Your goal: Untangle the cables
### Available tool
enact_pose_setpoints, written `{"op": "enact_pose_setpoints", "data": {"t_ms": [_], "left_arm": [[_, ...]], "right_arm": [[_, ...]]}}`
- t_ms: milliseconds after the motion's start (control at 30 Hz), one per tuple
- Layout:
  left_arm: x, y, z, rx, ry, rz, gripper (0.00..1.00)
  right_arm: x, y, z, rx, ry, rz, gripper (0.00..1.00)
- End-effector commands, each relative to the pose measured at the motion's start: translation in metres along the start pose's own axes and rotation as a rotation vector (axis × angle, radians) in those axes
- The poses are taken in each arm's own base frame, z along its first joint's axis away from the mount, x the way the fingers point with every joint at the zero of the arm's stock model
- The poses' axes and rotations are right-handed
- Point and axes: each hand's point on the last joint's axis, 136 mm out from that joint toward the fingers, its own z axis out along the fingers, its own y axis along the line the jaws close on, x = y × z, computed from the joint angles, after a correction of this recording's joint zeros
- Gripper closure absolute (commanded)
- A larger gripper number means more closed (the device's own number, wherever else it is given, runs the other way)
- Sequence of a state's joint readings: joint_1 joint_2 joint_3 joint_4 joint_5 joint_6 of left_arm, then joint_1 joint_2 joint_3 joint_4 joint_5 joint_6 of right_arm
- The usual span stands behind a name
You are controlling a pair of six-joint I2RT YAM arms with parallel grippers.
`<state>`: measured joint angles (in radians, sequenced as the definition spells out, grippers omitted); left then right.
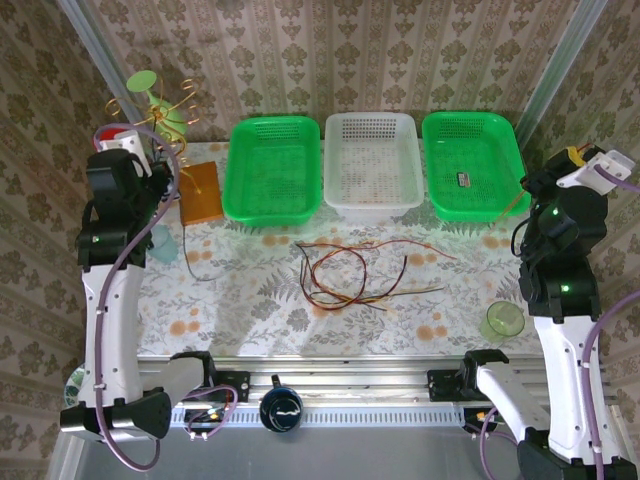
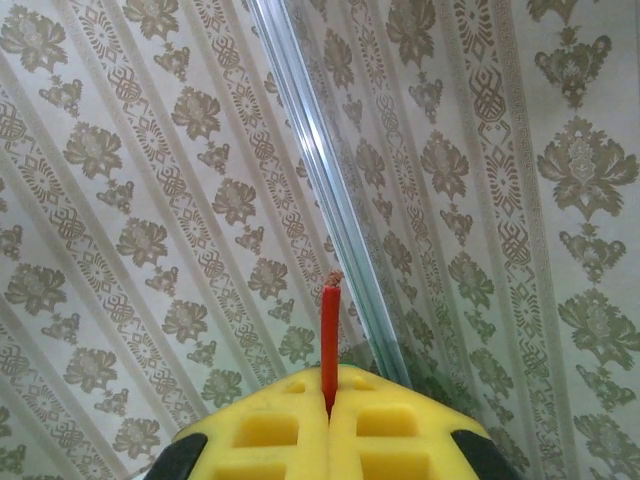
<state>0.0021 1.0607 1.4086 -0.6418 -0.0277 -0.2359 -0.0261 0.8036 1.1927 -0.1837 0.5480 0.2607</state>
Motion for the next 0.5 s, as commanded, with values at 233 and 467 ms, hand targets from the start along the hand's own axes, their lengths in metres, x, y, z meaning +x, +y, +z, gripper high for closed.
{"op": "enact_pose_setpoints", "data": {"t_ms": [233, 467], "left_arm": [[-0.001, -0.055, -0.019, 0.246, -0.044, -0.051, 1.00], [-0.011, -0.105, -0.033, 0.375, -0.092, 0.010, 1.00]], "right_arm": [[-0.025, 0.019, -0.001, -0.093, -0.043, 0.030, 1.00], [-0.075, 0.045, 0.009, -0.155, -0.143, 0.012, 1.00]]}}
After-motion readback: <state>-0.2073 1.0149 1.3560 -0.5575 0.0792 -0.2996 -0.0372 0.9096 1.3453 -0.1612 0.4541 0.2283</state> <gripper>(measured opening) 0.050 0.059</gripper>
